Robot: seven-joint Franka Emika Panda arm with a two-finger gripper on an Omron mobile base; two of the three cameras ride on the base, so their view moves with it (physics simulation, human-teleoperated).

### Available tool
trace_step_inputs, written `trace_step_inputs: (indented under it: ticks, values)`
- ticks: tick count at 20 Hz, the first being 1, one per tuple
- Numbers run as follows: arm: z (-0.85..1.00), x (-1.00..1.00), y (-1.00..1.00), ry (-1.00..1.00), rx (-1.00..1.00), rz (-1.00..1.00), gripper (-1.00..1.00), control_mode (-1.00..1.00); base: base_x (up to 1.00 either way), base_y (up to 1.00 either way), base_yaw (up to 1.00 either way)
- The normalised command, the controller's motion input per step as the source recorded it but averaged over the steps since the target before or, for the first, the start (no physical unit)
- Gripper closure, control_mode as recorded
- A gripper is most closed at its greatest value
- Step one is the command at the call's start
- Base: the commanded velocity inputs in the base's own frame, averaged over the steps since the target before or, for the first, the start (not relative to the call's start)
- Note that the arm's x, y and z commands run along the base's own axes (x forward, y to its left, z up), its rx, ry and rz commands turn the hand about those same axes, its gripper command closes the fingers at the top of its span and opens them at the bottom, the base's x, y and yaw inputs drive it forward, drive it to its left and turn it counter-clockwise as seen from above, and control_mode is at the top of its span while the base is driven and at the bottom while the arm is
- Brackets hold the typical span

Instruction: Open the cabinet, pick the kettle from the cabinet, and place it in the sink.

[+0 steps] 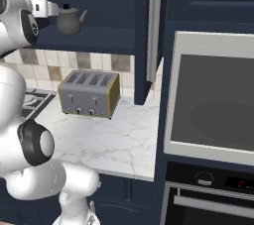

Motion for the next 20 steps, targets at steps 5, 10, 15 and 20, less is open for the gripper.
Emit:
trace_step_inputs:
  ticks: [5, 10, 15, 20]
  values:
    - [0.0, 0.29, 0.07, 0.03, 0.0, 0.0, -1.0, -1.0, 0.0, 0.0, 0.0]
    - [-0.07, 0.19, 0.01, 0.07, 0.0, 0.0, -1.0, -1.0, 0.0, 0.0, 0.0]
    - [-0.12, 0.26, 0.08, 0.02, 0.0, 0.0, -1.0, -1.0, 0.0, 0.0, 0.0]
    - [-0.02, 0.22, 0.16, 0.0, 0.0, 0.0, -1.0, -1.0, 0.0, 0.0, 0.0]
